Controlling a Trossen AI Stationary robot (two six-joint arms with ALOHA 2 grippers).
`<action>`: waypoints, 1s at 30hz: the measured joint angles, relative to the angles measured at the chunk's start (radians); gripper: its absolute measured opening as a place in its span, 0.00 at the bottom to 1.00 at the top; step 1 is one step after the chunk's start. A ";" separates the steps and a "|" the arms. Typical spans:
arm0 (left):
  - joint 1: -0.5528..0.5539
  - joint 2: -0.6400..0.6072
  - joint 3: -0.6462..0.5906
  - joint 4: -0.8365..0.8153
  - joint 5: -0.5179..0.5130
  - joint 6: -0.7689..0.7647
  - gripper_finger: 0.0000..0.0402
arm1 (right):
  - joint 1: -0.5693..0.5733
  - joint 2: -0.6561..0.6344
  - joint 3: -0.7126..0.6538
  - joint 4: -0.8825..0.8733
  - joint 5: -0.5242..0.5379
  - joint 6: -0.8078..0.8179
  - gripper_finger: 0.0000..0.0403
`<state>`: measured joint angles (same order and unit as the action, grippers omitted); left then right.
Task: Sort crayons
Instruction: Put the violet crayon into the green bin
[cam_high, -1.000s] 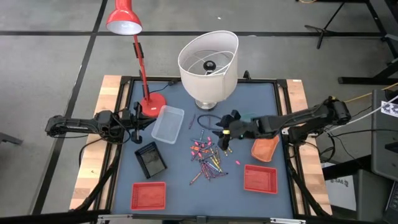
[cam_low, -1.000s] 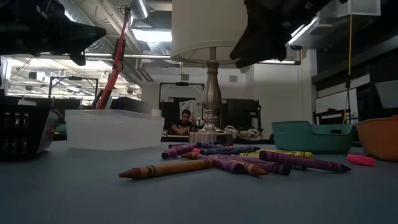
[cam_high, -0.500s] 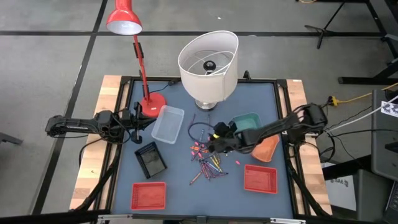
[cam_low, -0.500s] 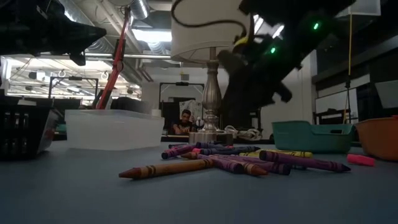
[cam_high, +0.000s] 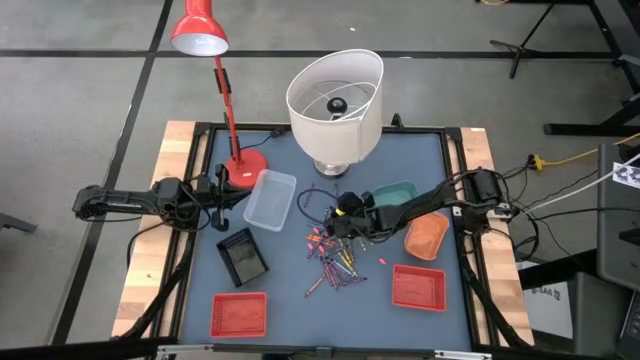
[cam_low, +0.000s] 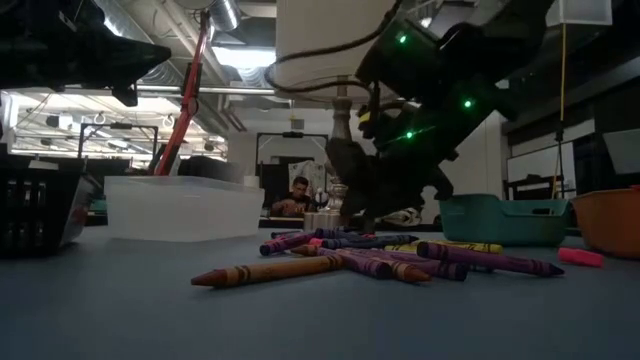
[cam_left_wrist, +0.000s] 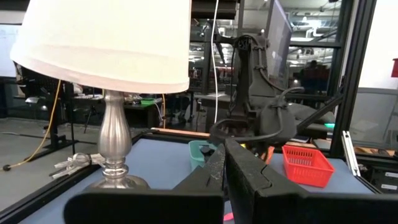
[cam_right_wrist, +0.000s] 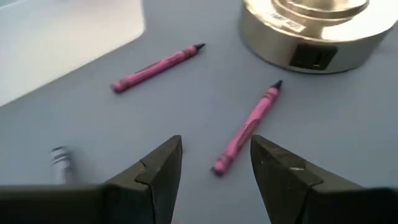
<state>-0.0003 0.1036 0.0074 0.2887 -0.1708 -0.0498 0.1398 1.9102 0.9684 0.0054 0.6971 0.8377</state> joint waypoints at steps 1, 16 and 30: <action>0.000 0.000 0.000 0.000 0.000 0.000 0.00 | -0.007 0.000 0.000 0.000 0.000 -0.003 0.47; 0.000 0.000 0.000 -0.004 0.000 0.000 0.00 | -0.050 0.005 0.000 0.033 -0.034 -0.005 0.47; 0.000 0.000 0.000 -0.008 0.000 0.000 0.00 | -0.050 0.065 0.000 0.047 -0.061 -0.006 0.47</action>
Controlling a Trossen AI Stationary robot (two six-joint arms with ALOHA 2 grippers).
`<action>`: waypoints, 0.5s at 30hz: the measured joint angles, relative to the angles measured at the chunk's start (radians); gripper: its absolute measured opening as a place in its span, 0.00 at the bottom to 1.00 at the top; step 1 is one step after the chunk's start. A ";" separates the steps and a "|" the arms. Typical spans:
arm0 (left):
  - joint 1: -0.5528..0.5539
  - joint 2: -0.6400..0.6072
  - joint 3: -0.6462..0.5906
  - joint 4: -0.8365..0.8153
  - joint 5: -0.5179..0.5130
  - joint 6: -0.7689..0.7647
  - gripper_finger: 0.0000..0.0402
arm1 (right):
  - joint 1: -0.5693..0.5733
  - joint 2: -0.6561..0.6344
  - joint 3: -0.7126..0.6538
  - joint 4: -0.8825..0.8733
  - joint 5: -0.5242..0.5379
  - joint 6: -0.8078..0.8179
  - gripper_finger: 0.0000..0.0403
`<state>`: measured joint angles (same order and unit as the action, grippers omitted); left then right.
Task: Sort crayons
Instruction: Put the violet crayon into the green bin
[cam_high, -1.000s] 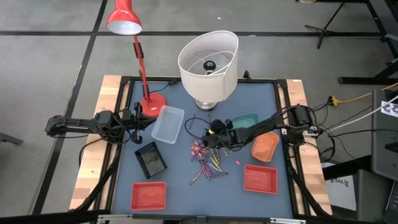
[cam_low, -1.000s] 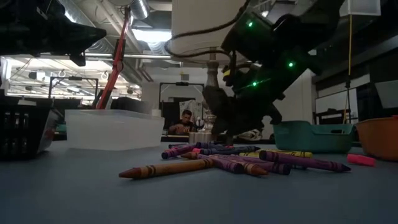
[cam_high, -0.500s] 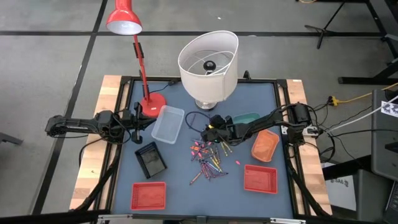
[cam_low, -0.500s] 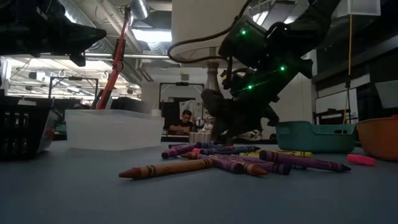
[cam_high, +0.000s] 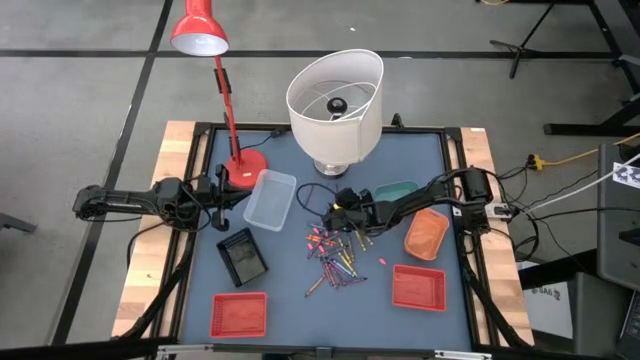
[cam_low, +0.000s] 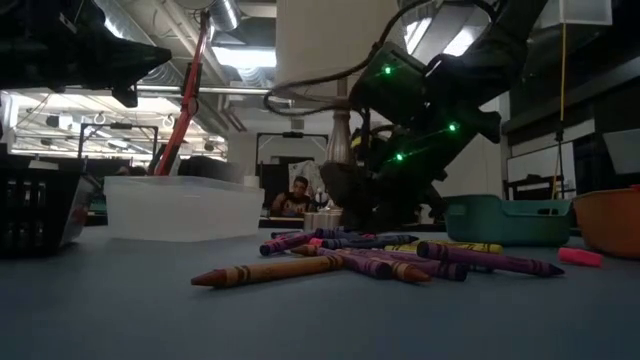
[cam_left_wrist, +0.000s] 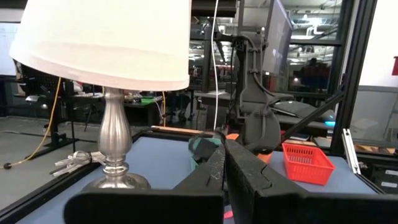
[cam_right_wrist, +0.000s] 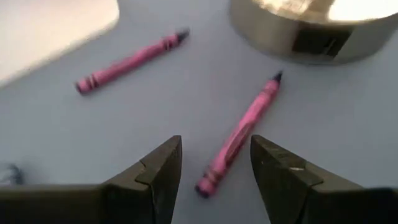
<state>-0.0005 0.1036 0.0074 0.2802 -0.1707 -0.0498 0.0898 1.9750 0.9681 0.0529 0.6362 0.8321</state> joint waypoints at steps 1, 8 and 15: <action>0.000 0.000 0.000 0.000 0.000 0.000 0.00 | 0.000 0.006 0.000 0.006 0.000 0.000 0.47; 0.000 0.001 0.000 -0.003 0.000 0.000 0.00 | 0.001 0.020 0.002 0.006 0.001 -0.001 0.42; 0.000 0.001 0.000 -0.003 0.000 0.000 0.00 | 0.000 0.021 0.002 0.005 -0.001 0.000 0.25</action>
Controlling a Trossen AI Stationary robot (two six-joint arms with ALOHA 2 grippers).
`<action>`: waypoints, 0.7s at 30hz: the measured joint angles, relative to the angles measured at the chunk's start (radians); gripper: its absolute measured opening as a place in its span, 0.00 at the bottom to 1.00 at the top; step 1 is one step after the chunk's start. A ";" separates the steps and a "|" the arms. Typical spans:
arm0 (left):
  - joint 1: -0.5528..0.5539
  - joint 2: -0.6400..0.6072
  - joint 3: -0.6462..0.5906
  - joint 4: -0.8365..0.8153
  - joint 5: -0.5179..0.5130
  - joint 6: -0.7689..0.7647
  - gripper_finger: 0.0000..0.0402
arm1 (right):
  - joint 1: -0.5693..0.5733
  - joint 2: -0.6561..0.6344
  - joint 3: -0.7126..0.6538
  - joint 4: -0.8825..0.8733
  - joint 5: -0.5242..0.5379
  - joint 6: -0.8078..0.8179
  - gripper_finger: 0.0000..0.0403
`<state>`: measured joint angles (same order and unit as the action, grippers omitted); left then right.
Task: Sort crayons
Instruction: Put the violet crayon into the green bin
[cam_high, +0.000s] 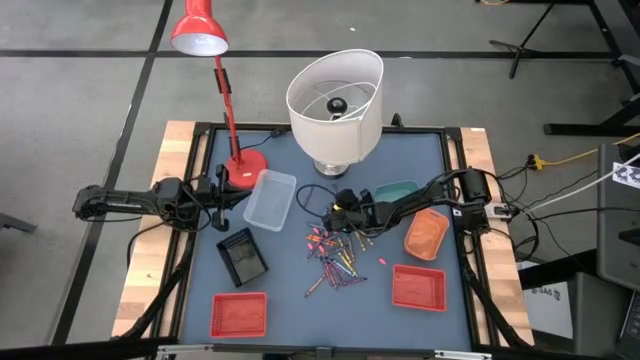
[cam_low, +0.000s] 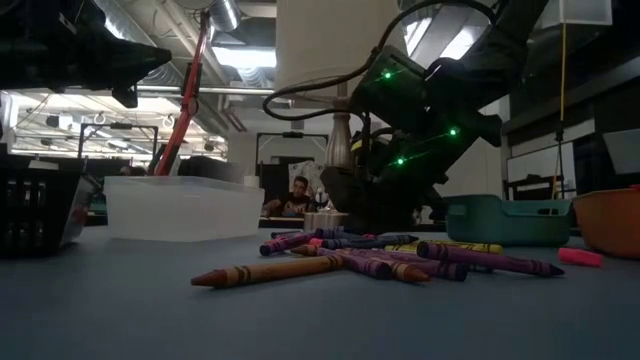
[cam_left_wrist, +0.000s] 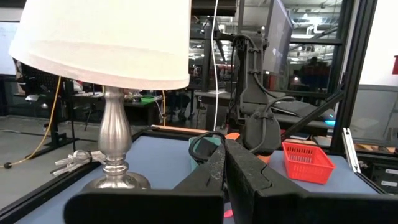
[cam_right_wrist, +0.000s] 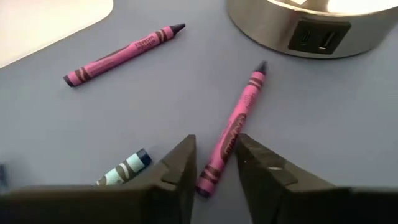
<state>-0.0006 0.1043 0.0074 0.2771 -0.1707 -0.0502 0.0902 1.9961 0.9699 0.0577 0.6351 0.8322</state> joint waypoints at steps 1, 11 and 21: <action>0.000 0.000 0.000 0.000 0.000 0.000 0.00 | 0.000 0.000 0.000 0.000 0.000 0.000 0.23; 0.000 0.000 0.000 0.000 0.000 0.000 0.00 | 0.000 0.001 0.000 0.000 -0.008 0.001 0.08; 0.000 0.000 0.000 0.000 0.000 0.000 0.00 | 0.001 0.001 -0.001 -0.002 -0.010 0.000 0.07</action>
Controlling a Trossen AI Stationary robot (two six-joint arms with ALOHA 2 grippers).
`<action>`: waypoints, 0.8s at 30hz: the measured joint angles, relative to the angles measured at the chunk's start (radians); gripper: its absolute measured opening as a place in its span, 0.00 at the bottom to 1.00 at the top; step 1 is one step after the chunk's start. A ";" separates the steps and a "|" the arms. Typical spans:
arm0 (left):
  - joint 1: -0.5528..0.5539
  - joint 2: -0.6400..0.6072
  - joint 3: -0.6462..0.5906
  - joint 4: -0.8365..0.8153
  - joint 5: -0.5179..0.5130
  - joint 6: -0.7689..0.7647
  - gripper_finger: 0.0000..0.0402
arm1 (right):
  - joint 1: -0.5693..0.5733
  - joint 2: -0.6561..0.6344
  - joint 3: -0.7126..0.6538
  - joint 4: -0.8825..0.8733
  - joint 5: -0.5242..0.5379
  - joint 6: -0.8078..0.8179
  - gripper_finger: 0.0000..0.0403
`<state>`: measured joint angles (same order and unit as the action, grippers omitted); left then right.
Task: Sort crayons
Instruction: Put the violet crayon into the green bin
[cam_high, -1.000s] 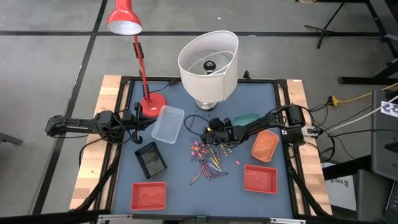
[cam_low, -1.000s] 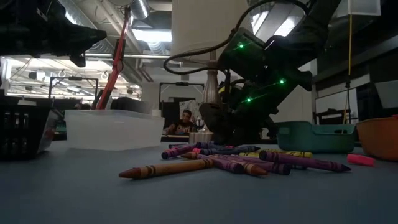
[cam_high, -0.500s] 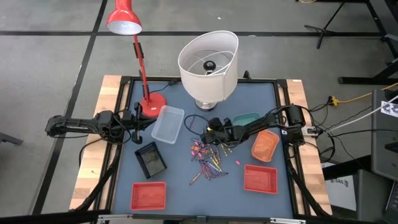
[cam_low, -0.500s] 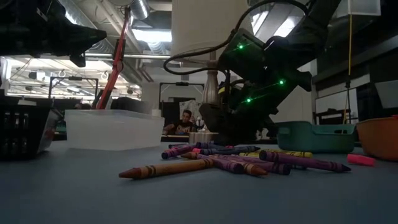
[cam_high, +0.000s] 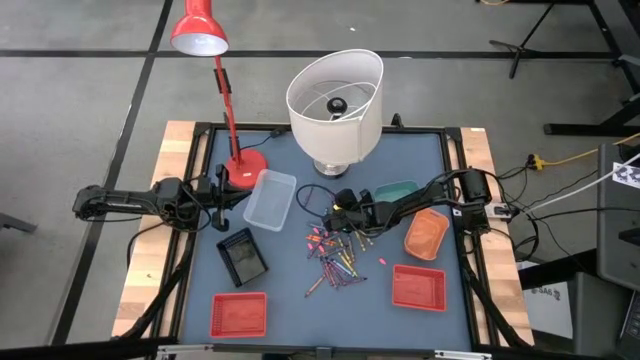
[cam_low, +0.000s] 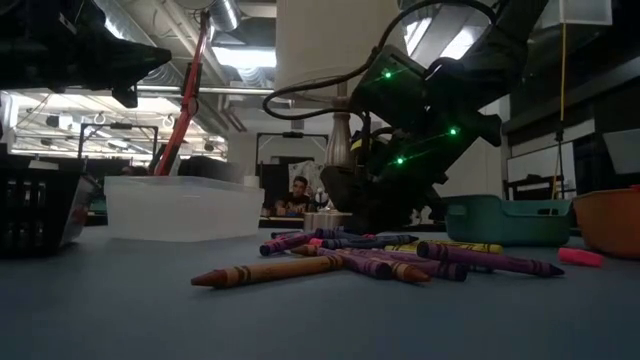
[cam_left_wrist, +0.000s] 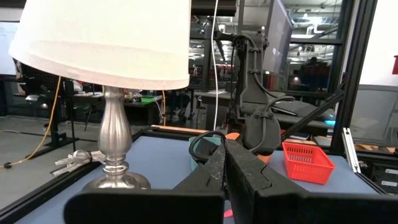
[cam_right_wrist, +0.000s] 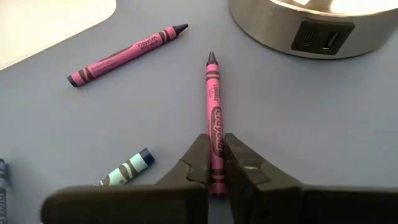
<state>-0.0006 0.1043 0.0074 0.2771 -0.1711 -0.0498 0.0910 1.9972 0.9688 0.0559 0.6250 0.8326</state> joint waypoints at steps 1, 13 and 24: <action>0.000 0.000 0.000 0.000 0.000 0.000 0.00 | 0.000 -0.005 0.000 -0.003 -0.002 0.000 0.07; 0.000 0.000 0.000 0.000 0.000 0.000 0.00 | 0.001 -0.120 -0.004 -0.029 -0.118 -0.082 0.06; 0.000 0.000 0.000 0.000 0.000 0.000 0.00 | 0.001 -0.299 -0.002 -0.266 -0.310 -0.126 0.06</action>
<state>-0.0006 0.1043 0.0074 0.2771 -0.1711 -0.0498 0.0923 1.6979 0.9667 -0.2103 0.3152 0.7063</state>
